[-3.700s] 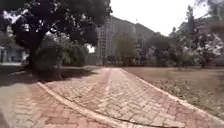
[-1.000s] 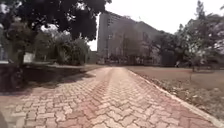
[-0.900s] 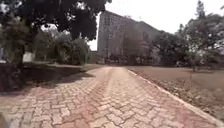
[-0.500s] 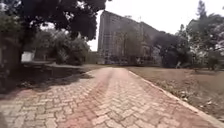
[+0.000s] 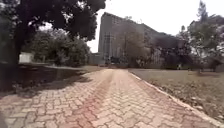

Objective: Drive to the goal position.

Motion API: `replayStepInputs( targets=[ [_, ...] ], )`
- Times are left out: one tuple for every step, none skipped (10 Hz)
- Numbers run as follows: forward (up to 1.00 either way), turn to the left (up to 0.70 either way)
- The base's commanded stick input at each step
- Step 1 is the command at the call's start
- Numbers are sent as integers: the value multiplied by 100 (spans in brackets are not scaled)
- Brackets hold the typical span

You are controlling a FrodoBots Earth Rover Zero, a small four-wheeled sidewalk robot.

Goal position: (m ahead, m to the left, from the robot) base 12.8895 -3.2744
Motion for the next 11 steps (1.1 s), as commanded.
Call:
replayStepInputs(
  targets=[
    [70, 0],
    [70, 0],
    [70, 0],
    [70, 0],
    [70, 0],
    [70, 0],
    [70, 0],
    [70, 0],
    [70, 0],
    [70, 0],
    [70, 0]
  ],
)
